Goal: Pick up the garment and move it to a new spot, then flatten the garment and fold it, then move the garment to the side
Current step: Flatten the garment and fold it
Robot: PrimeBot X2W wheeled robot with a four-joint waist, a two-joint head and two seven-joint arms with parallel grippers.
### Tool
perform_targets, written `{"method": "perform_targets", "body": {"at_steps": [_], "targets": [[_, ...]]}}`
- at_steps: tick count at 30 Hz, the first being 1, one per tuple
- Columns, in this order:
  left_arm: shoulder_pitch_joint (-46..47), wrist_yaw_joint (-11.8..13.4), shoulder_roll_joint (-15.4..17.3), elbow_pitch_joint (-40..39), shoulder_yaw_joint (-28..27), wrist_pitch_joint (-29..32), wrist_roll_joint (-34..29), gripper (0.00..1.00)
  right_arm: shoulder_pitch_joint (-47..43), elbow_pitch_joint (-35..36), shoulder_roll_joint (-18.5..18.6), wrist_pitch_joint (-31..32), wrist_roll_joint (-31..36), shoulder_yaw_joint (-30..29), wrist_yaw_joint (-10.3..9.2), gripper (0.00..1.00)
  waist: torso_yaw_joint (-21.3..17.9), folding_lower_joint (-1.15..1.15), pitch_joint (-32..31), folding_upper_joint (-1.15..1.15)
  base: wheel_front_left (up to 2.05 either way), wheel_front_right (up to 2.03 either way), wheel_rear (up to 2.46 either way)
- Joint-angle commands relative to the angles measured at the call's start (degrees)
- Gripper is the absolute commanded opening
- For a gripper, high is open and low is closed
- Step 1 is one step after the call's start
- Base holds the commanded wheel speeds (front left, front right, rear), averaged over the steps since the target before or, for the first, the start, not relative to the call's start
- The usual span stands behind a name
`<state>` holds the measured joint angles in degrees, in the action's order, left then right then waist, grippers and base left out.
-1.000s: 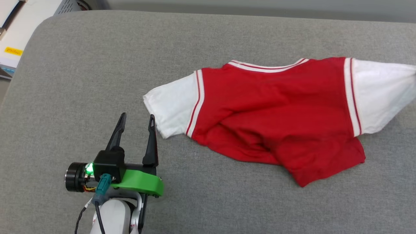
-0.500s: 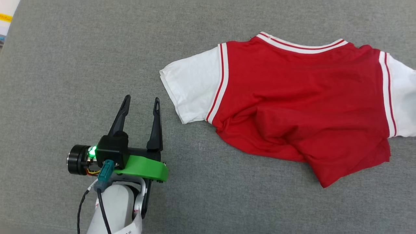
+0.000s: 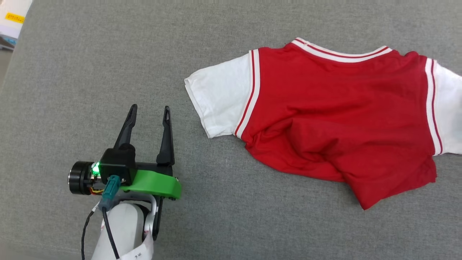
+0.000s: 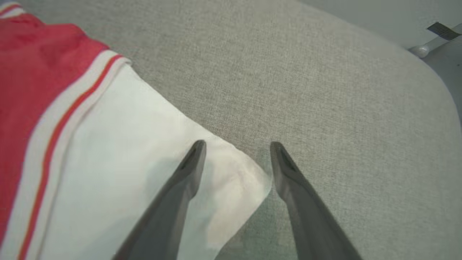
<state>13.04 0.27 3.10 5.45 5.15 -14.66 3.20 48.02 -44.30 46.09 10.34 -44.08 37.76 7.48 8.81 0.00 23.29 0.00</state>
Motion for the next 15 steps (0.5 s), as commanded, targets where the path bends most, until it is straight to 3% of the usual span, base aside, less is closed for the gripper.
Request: {"method": "perform_targets", "body": {"at_steps": [1, 8, 15], "targets": [[-0.07, -0.16, -0.15, 0.17, -0.56, -0.34, 0.41, 1.00, -1.58, 0.66, -0.81, -3.71, 0.86, -1.23, 0.01, 1.00, -1.48, 0.00, -2.67, 0.00, 0.00, 0.00, 0.00], [0.95, -2.21, 1.46, 0.64, -3.59, -0.34, 0.92, 1.00, -7.83, 4.53, -4.11, -19.47, 6.80, -10.42, 0.01, 1.00, -3.92, 0.00, -6.80, 0.00, 0.00, 0.00, 0.00], [8.49, -6.44, 5.97, 3.37, -3.09, -0.34, 2.20, 1.00, -17.10, 12.25, -9.88, -23.23, 14.30, -22.82, 0.01, 1.00, -5.41, 0.00, -7.84, 0.00, 0.00, 0.00, 0.00]]}}
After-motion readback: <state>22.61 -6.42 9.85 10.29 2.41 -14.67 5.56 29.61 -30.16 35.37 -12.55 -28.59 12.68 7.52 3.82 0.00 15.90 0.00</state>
